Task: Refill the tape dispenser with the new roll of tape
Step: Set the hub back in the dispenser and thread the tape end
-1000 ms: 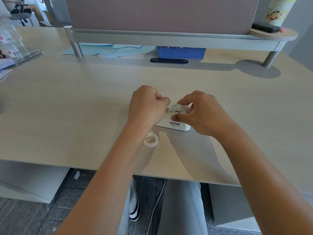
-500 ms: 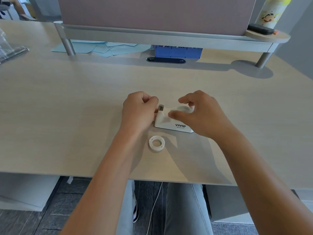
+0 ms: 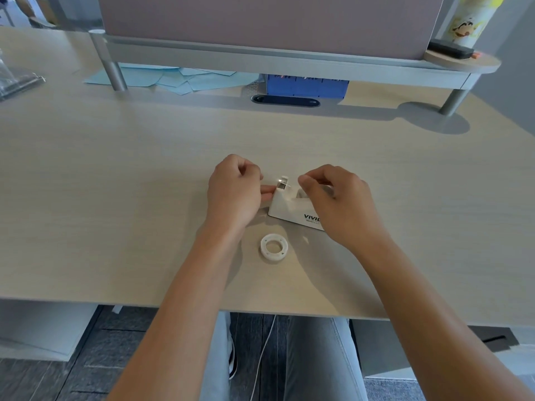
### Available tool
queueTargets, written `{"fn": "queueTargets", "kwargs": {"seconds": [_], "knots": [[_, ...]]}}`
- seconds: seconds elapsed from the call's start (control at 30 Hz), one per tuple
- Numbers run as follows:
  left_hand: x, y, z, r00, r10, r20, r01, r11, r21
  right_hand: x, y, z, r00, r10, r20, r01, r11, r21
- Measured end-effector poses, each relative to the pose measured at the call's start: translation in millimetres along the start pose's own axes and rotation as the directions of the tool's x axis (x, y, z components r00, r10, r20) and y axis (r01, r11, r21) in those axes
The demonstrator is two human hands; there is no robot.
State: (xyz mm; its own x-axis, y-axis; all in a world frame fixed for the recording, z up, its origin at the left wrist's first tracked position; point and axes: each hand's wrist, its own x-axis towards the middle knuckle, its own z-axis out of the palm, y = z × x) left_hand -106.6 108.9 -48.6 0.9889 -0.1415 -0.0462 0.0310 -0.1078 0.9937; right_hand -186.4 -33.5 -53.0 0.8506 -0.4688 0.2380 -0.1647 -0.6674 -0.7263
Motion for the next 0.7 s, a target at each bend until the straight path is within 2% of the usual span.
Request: {"fn": "queueTargets", "kwargs": {"seconds": [0.33, 0.5, 0.7], "knots": [[5.7, -4.1, -2.7, 0.995, -0.086, -0.046, 0.085, 0.996, -0.030, 3.4, -0.2, 4.9, 0.999, 0.031, 0.032, -0.030, 0.999, -0.019], [8.0, -9.3, -6.7, 0.992, -0.122, -0.027, 0.119, 0.989, -0.093, 9.2, -6.8, 10.2, 0.997, 0.077, -0.013, -0.077, 0.997, -0.004], [9.5, -19.6, -8.7, 0.990, -0.127, -0.054, 0.129, 0.991, 0.042, 14.6, -9.8, 17.5, 0.989, 0.150, 0.003, -0.150, 0.988, 0.020]]}}
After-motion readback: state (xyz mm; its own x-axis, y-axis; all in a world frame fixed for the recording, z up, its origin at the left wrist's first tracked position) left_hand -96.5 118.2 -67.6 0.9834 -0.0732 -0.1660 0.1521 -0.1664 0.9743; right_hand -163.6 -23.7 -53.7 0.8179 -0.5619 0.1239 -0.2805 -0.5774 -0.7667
